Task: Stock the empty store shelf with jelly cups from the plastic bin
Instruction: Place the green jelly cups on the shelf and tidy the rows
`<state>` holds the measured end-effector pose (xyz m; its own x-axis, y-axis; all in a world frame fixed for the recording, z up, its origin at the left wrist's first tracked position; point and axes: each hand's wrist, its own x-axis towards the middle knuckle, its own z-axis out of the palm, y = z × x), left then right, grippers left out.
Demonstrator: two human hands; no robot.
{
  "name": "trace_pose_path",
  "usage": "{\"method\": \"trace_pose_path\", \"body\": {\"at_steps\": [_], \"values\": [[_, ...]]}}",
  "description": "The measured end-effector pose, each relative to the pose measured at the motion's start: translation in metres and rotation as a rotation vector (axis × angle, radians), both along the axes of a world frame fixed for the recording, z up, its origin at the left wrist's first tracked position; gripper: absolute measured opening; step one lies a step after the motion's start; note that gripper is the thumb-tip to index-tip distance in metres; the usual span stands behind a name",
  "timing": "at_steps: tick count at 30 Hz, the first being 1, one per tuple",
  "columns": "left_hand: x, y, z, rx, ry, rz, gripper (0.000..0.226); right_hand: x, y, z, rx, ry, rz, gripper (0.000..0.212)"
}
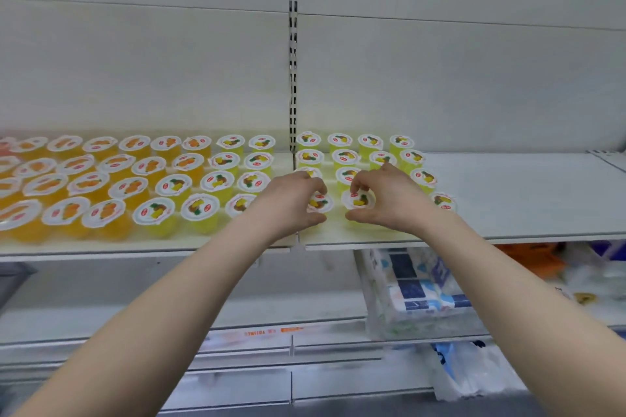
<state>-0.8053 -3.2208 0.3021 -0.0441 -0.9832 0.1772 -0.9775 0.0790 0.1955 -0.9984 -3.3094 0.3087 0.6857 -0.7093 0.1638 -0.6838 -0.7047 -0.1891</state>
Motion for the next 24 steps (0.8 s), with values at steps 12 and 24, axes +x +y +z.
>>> {"method": "trace_pose_path", "body": {"at_steps": [12, 24], "values": [[-0.004, 0.013, -0.005, -0.036, 0.079, 0.054, 0.042, -0.002, 0.008, -0.005, 0.009, -0.013, -0.002, 0.039], [0.006, 0.014, -0.002, -0.029, 0.100, -0.042, 0.052, 0.003, 0.018, 0.010, 0.025, 0.033, -0.077, 0.044]]}}
